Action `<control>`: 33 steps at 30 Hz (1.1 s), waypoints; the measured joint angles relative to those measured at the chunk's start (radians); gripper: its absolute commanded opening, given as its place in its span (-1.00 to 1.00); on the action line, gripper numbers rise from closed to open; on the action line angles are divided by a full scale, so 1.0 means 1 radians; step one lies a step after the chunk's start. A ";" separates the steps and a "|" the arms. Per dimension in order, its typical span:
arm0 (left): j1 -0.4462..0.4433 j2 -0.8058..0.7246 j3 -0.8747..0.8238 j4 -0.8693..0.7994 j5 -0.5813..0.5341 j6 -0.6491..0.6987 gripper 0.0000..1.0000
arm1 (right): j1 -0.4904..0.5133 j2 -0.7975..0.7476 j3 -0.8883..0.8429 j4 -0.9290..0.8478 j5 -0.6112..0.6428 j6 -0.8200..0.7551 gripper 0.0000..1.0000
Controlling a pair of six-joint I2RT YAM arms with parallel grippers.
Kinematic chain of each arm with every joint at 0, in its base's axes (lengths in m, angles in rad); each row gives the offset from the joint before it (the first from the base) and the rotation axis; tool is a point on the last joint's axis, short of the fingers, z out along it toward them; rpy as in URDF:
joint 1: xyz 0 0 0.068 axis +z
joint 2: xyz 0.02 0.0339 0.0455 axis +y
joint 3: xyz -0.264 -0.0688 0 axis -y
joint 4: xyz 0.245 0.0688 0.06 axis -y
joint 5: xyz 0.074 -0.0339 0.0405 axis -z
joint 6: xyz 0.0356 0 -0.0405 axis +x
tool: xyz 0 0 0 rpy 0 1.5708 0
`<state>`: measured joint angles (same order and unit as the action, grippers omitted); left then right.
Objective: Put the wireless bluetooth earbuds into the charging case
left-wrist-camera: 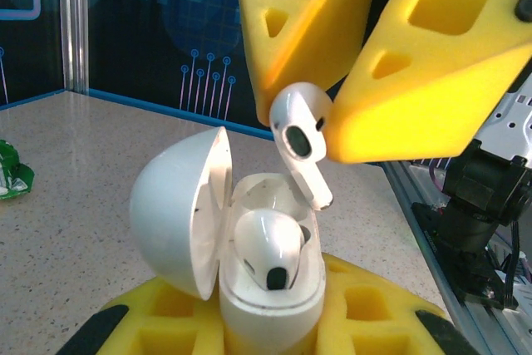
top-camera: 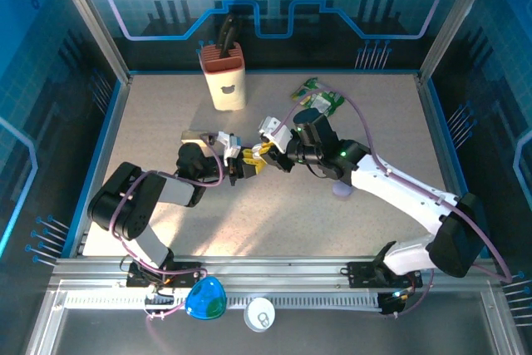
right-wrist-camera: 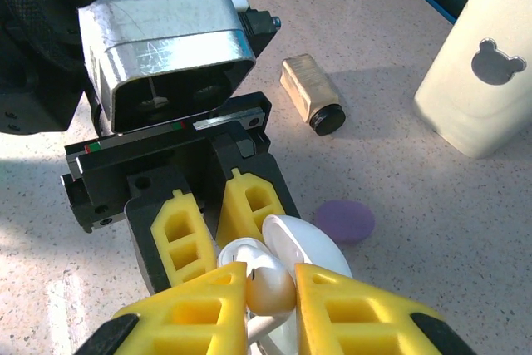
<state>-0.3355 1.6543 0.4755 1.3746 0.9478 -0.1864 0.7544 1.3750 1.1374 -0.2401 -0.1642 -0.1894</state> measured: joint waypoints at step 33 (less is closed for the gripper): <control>0.000 -0.002 0.000 -0.001 0.010 -0.025 -0.77 | -0.003 0.023 0.000 0.005 -0.048 0.000 -0.54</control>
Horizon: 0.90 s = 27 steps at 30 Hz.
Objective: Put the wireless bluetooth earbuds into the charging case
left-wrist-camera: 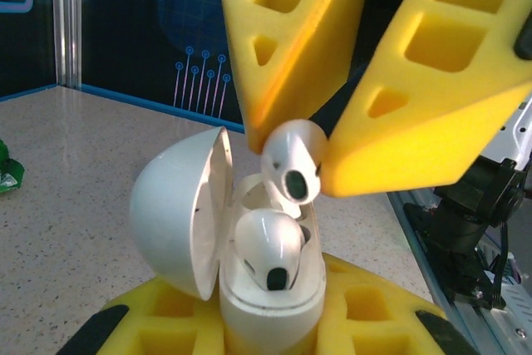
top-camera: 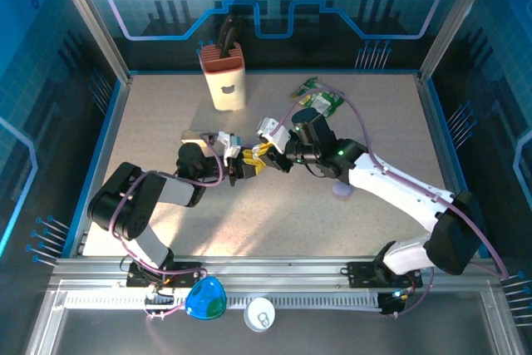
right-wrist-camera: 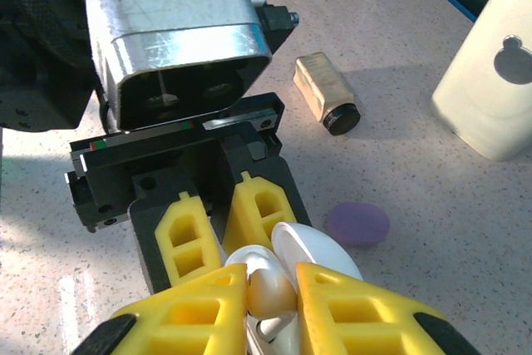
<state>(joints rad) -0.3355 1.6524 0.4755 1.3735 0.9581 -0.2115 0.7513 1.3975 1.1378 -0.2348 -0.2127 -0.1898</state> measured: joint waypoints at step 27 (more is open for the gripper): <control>0.004 -0.013 0.000 0.001 -0.015 -0.023 -0.77 | -0.074 -0.092 -0.093 0.123 -0.031 0.155 0.54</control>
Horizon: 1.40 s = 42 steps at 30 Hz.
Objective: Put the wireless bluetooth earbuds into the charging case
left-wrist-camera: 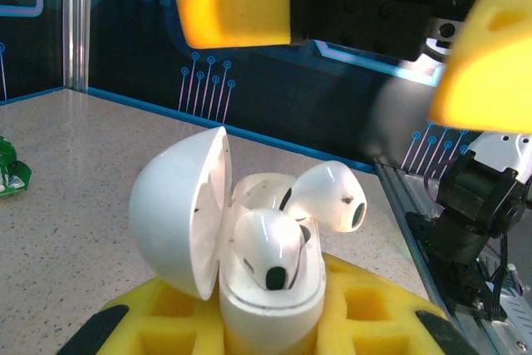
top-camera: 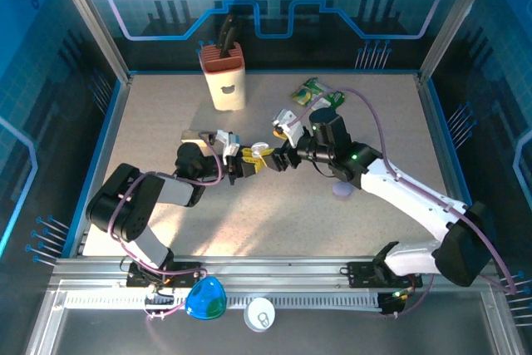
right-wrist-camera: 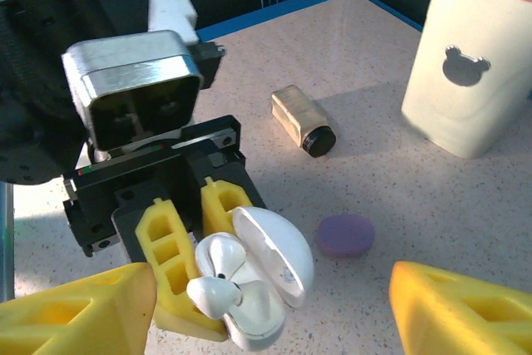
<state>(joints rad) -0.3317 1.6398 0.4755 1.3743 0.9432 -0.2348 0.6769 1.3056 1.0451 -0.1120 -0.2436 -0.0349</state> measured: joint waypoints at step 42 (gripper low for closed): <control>0.000 0.000 0.000 0.000 0.016 0.006 -0.74 | -0.131 0.084 0.083 -0.103 -0.208 0.184 0.42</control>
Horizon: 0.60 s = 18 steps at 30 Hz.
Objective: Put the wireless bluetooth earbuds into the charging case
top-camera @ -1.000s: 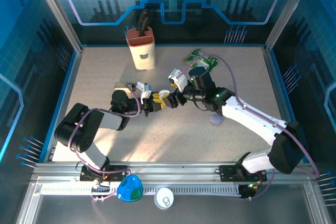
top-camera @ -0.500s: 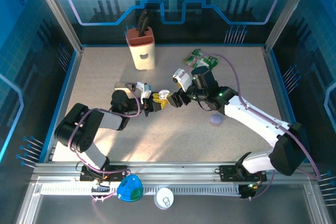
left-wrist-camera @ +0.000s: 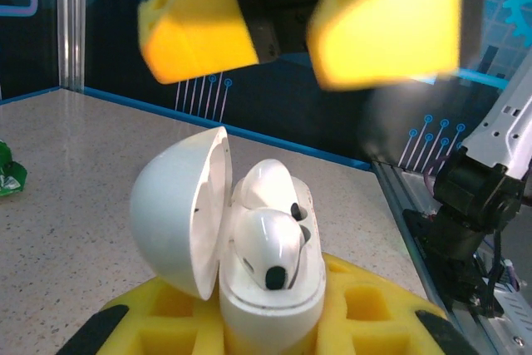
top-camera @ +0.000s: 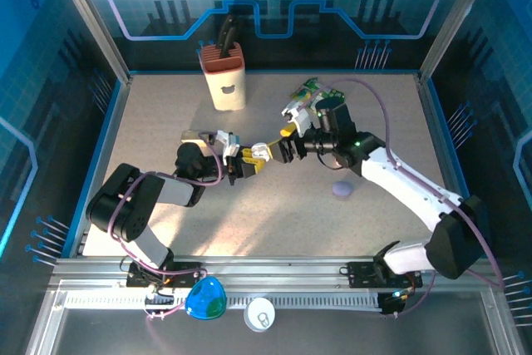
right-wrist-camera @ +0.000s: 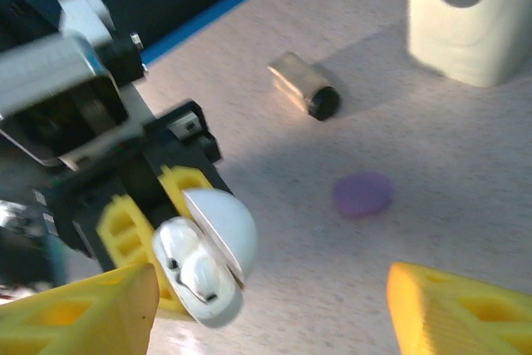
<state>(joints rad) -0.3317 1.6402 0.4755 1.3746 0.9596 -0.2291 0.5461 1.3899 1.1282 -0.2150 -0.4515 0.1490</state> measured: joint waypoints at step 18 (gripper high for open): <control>0.001 0.002 0.000 0.000 0.026 0.002 -0.77 | -0.036 0.127 0.039 0.025 -0.459 0.131 0.09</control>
<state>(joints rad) -0.3309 1.6421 0.4755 1.3746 0.9852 -0.2272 0.5102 1.5169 1.1667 -0.1898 -0.9108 0.2798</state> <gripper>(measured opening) 0.189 0.549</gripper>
